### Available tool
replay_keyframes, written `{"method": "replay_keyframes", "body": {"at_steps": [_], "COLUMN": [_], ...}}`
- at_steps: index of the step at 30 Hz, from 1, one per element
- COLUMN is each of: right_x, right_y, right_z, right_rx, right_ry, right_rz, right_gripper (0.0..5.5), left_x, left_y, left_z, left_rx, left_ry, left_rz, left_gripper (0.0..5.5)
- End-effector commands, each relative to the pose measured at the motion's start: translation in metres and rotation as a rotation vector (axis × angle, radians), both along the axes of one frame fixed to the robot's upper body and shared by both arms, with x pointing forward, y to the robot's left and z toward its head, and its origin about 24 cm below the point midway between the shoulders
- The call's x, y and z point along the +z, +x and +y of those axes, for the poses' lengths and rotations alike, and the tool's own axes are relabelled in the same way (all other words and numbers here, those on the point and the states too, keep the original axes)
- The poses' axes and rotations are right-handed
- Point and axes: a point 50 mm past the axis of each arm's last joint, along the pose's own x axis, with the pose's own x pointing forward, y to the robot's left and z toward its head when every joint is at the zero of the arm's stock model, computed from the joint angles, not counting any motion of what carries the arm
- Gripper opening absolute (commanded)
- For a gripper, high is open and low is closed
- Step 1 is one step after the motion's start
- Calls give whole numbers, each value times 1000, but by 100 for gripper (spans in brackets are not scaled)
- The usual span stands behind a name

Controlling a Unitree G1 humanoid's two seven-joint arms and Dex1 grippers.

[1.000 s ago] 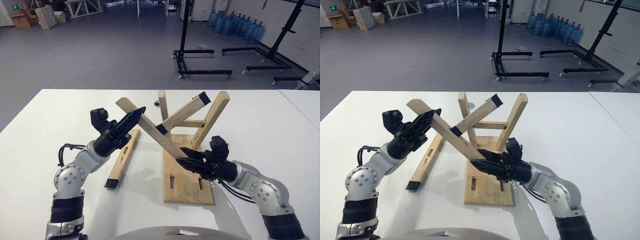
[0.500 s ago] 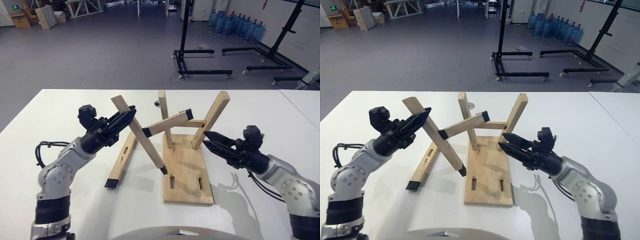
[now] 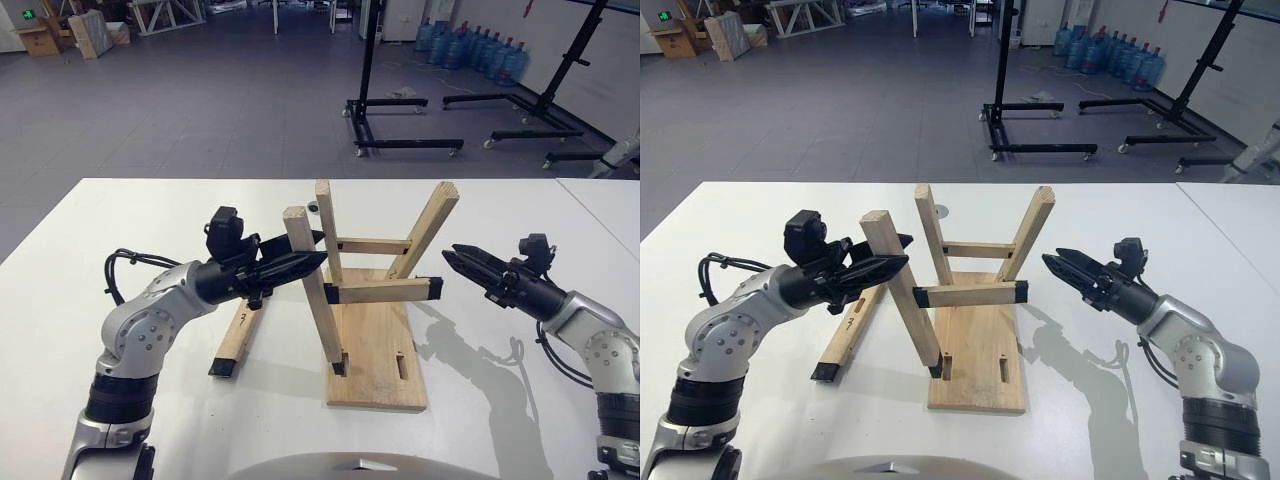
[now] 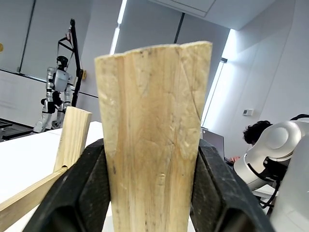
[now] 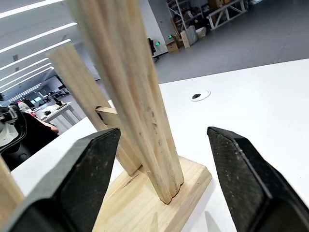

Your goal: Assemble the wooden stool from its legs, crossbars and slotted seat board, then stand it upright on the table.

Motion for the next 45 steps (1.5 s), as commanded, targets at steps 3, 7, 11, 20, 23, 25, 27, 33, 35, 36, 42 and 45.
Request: {"method": "replay_keyframes", "body": {"at_steps": [3,7,11,20,23,25,27,33,35,36,42,45], "right_x": [0,5,5,7,7,6,4,2,2,1,-3,-6], "right_y": [6,9,8,12,12,11,10,8,7,6,4,2], "right_z": [4,0,0,-1,-2,-2,-1,5,6,7,13,16], "right_rx": [33,63,82,104,108,110,109,121,124,126,120,114], "right_ry": [-29,-43,-50,-75,-79,-77,-74,-66,-63,-62,-53,-48], "right_rz": [25,32,44,45,47,49,52,54,56,58,57,59], "right_gripper": [331,331,331,331,331,331,331,331,331,331,331,331], "left_x": [-9,-18,-13,-35,-38,-37,-36,-44,-47,-51,-68,-69], "left_y": [-1,5,8,19,22,21,18,8,4,2,-11,-12], "left_z": [-13,-15,-10,-14,-13,-15,-17,-12,-12,-12,-12,-11], "left_rx": [-39,-40,-31,-27,-24,-28,-47,-48,-54,-60,-72,-73], "left_ry": [11,83,105,210,261,306,350,453,461,469,520,551], "left_rz": [-11,-12,-30,-16,-35,-64,-95,-129,-114,-103,-64,-69], "left_gripper": [204,204,204,204,204,204,204,204,204,204,204,204]}}
